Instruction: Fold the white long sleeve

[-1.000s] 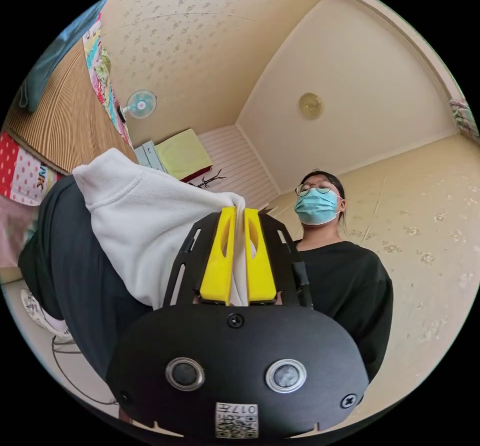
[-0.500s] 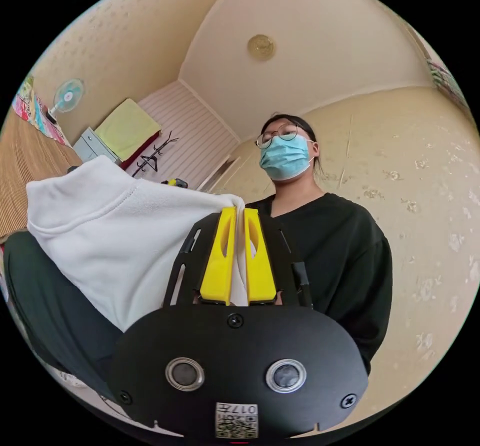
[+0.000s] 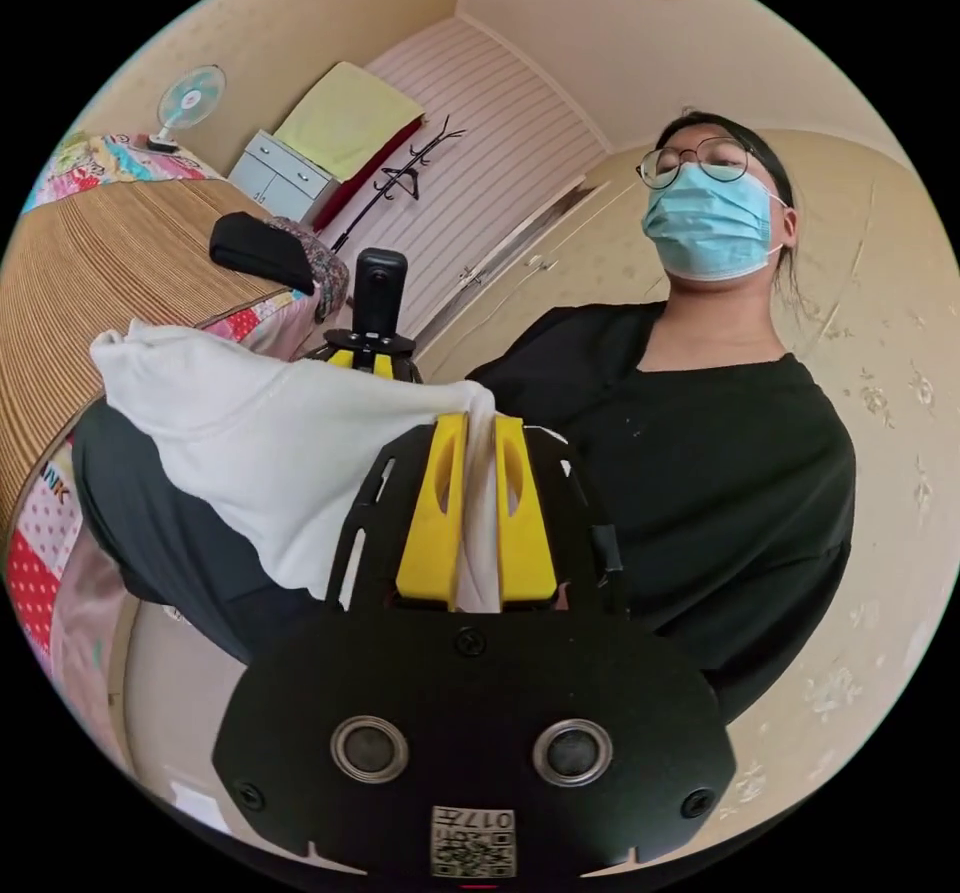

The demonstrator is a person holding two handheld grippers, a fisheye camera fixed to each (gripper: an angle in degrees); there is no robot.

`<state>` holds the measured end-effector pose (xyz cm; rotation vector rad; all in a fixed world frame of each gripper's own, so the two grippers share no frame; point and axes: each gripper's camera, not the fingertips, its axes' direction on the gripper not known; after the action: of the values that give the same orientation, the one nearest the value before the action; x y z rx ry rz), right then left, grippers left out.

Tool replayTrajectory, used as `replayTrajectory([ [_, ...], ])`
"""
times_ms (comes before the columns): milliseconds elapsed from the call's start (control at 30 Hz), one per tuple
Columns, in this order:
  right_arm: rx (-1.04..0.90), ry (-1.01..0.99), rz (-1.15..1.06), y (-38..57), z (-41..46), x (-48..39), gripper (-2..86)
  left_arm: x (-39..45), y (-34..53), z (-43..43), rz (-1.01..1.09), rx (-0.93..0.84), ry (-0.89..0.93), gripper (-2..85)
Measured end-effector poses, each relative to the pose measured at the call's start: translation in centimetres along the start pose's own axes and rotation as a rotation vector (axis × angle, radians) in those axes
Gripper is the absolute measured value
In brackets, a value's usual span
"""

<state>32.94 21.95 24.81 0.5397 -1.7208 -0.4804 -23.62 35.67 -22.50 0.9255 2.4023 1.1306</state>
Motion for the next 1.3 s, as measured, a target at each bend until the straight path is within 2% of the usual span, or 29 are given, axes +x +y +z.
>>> replayTrajectory([
  [100,0.01,-0.069,0.032,-0.1,-0.3,1.0,8.0,-1.2,0.9,-4.0,-0.141,0.054,-0.104,7.7],
  [200,-0.02,-0.047,0.083,-0.4,0.7,1.7,7.7,-3.5,2.8,-8.0,-0.355,0.129,-0.272,9.8],
  [267,-0.163,0.013,0.09,-0.7,3.6,1.7,7.3,-6.7,4.8,-10.0,-0.526,0.164,-0.326,11.2],
  [367,-0.408,0.136,0.115,-0.8,8.5,2.0,6.7,-11.5,8.3,-11.9,-0.7,0.25,-0.224,13.2],
  [500,-0.414,0.194,0.089,-1.3,9.3,0.8,6.2,-14.7,13.5,-14.7,-0.79,0.471,-0.102,14.7],
  [633,-0.338,0.11,0.165,-0.6,8.3,1.8,5.0,-17.4,21.9,-16.8,-0.856,0.856,0.138,18.5],
  [667,-0.31,0.078,0.191,-0.3,7.9,2.3,4.5,-18.2,23.8,-16.7,-0.866,0.907,0.196,20.5],
  [800,-0.264,0.024,0.232,0.0,7.3,2.6,3.3,-19.9,26.7,-16.2,-0.975,0.828,0.166,21.3],
  [867,-0.266,0.026,0.228,-0.3,7.6,2.0,2.8,-20.6,28.0,-15.9,-1.017,0.764,0.143,17.7],
  [967,-0.262,0.026,0.226,-0.6,7.9,1.2,2.5,-20.6,28.9,-15.8,-0.993,0.667,0.118,9.1],
  [1100,-0.252,0.028,0.214,-0.9,8.1,0.0,2.4,-18.8,29.4,-16.1,-0.864,0.605,0.054,5.1],
  [1233,-0.189,0.094,0.107,-1.2,7.7,-3.5,2.5,-15.2,29.0,-16.5,-0.318,0.8,0.325,4.1],
  [1300,-0.134,0.104,0.063,-1.5,6.9,-5.2,2.5,-14.1,27.6,-15.7,-0.144,0.772,0.398,4.1],
])
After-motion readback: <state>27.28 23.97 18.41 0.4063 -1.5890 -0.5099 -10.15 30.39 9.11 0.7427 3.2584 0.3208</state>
